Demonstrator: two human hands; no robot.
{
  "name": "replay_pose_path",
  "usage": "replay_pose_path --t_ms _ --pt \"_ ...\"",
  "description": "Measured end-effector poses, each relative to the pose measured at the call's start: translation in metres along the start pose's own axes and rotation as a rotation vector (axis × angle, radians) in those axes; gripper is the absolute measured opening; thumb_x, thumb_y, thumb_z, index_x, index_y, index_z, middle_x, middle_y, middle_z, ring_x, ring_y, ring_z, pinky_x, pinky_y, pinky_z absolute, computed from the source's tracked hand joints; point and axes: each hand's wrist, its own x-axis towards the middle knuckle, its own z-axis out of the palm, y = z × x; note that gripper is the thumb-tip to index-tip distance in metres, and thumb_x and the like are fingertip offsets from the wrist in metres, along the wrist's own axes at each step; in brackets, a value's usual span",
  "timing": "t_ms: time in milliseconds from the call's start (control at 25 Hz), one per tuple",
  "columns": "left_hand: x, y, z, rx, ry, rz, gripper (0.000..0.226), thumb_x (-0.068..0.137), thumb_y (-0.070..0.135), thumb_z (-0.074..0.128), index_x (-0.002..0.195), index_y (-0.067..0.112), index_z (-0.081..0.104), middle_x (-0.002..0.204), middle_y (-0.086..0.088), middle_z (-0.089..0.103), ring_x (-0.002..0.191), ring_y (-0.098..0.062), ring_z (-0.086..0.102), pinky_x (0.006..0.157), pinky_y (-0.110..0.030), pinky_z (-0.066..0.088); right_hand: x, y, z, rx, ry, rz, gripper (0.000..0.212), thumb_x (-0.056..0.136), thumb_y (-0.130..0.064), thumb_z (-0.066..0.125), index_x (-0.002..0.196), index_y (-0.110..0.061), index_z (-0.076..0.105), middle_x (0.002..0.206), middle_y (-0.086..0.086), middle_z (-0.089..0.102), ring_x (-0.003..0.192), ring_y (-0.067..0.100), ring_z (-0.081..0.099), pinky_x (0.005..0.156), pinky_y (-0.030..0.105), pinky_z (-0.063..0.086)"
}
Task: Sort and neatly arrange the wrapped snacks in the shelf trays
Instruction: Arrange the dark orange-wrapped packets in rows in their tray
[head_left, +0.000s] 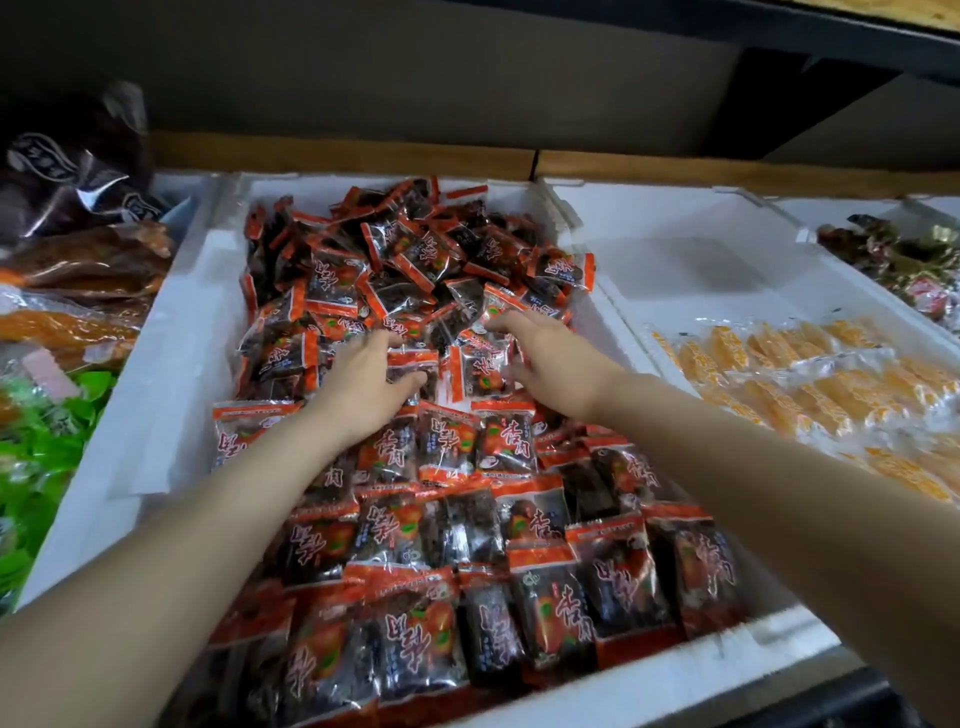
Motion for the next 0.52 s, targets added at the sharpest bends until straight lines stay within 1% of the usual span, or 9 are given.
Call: replay_pose_path --t_ms 80,160,280,320,400,440,520 --pt "0.014 -0.005 0.007 0.069 -0.059 -0.008 0.066 0.090 0.034 0.061 0.144 0.010 0.030 0.150 -0.012 0.032 0.139 -0.028 0.024 0.113 -0.041 0.024 0.024 0.002 0.013 -0.044 -0.062 0.025 0.059 0.089 -0.017 0.062 0.141 -0.019 0.035 0.142 0.007 0.040 0.131 0.024 0.036 0.109 0.036 0.032" --pt "0.026 -0.006 0.012 0.166 -0.081 0.016 0.074 0.085 0.033 0.067 0.145 0.012 0.030 0.149 -0.012 0.031 0.140 -0.029 0.022 0.115 -0.042 0.023 0.037 0.002 0.024 -0.113 -0.122 0.049 0.060 0.084 -0.023 0.067 0.137 -0.018 0.040 0.138 0.009 0.044 0.128 0.027 0.039 0.105 0.040 0.036" --pt "0.042 -0.005 0.008 0.211 -0.120 -0.029 0.076 0.075 0.034 0.077 0.139 0.013 0.042 0.141 -0.013 0.039 0.134 -0.030 0.032 0.112 -0.040 0.028 0.044 0.001 0.028 -0.239 -0.137 0.021 0.049 0.080 -0.034 0.071 0.122 -0.018 0.055 0.129 0.009 0.050 0.127 0.028 0.037 0.101 0.038 0.034" --pt "0.046 -0.006 0.005 0.226 -0.126 -0.053 0.073 0.073 0.035 0.079 0.134 0.014 0.046 0.139 -0.012 0.042 0.132 -0.030 0.034 0.110 -0.040 0.030 0.045 0.000 0.026 -0.262 -0.129 0.006 0.046 0.080 -0.037 0.070 0.119 -0.017 0.056 0.127 0.008 0.052 0.125 0.028 0.038 0.100 0.037 0.034" --pt "0.048 -0.005 0.000 0.226 -0.142 -0.102 0.068 0.070 0.035 0.082 0.126 0.016 0.049 0.134 -0.010 0.045 0.125 -0.028 0.038 0.102 -0.039 0.035 0.043 0.001 0.021 -0.297 -0.090 -0.022 0.044 0.082 -0.038 0.067 0.117 -0.014 0.053 0.119 0.008 0.057 0.118 0.026 0.041 0.094 0.037 0.037" --pt "0.047 -0.004 -0.001 0.184 -0.151 -0.125 0.067 0.070 0.033 0.082 0.124 0.016 0.047 0.130 -0.009 0.047 0.118 -0.026 0.041 0.095 -0.036 0.038 0.040 0.000 0.018 -0.299 -0.056 -0.023 0.043 0.084 -0.037 0.065 0.117 -0.014 0.051 0.113 0.009 0.060 0.114 0.025 0.043 0.089 0.036 0.038" --pt "0.043 0.001 -0.003 0.069 -0.155 -0.141 0.068 0.070 0.026 0.083 0.124 0.013 0.043 0.124 -0.007 0.050 0.103 -0.021 0.045 0.083 -0.031 0.038 0.033 -0.003 0.008 -0.252 0.039 0.015 0.043 0.086 -0.035 0.064 0.119 -0.015 0.047 0.106 0.010 0.060 0.109 0.026 0.046 0.083 0.035 0.038"
